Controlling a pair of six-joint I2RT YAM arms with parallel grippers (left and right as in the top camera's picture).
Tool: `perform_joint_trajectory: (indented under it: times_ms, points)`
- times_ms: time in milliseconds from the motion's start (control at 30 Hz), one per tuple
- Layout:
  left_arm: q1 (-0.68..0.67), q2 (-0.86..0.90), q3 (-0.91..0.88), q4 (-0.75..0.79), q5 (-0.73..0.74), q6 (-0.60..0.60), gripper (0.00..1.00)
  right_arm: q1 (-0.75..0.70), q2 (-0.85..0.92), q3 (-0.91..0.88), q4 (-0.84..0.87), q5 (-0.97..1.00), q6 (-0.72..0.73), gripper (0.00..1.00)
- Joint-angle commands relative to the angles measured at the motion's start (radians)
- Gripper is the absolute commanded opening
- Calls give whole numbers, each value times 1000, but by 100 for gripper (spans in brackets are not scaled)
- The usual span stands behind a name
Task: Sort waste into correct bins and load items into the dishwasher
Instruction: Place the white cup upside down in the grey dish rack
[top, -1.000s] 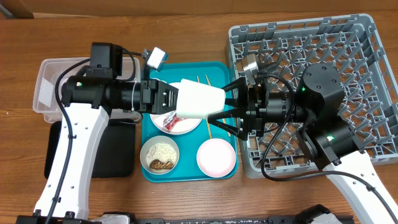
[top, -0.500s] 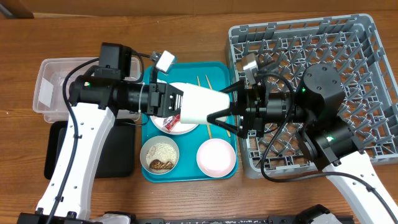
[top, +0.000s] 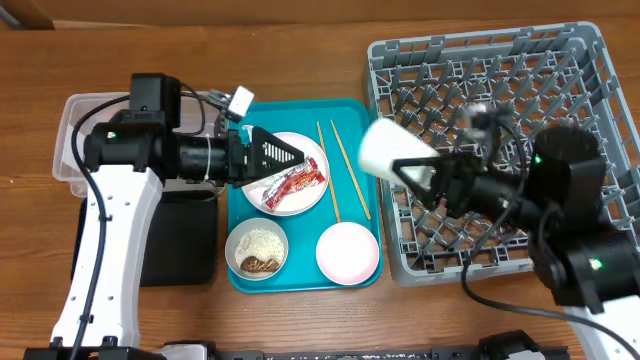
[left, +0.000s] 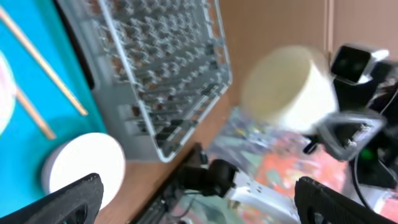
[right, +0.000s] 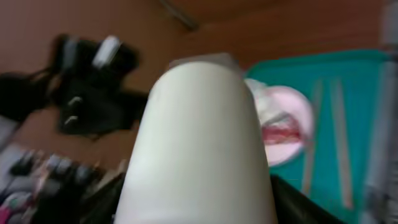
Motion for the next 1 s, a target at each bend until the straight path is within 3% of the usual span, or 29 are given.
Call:
perform_joint_trajectory:
  times_ms: [0, 100, 267, 500, 533, 633, 667, 800, 967]
  points:
    - [6, 2, 9, 4, -65, -7, 100, 6, -27, 40, -172, 586, 60, 55]
    - [5, 2, 9, 7, -92, -7, 100, 10, 18, 40, -318, 700, 91, 55]
    - [5, 2, 9, 1, -109, -7, 100, 10, 147, 40, -427, 708, 98, 55]
    - [5, 2, 9, -17, -138, -7, 100, 11, 349, 40, -458, 710, 90, 56]
    - [5, 2, 9, -18, -142, -7, 100, 10, 367, 40, -455, 709, 87, 59]
    - [2, 2, 9, -24, -143, -6, 100, 10, 417, 40, -454, 706, 87, 90]
    - [-2, 2, 9, -24, -145, -6, 100, 10, 418, 42, -451, 706, 87, 95]
    - [-60, 2, 9, -24, -211, 1, 100, 10, 400, 100, -444, 697, 87, 100]
    - [-200, 2, 9, -32, -422, -1, 93, 10, 356, 209, -436, 618, 86, 100]
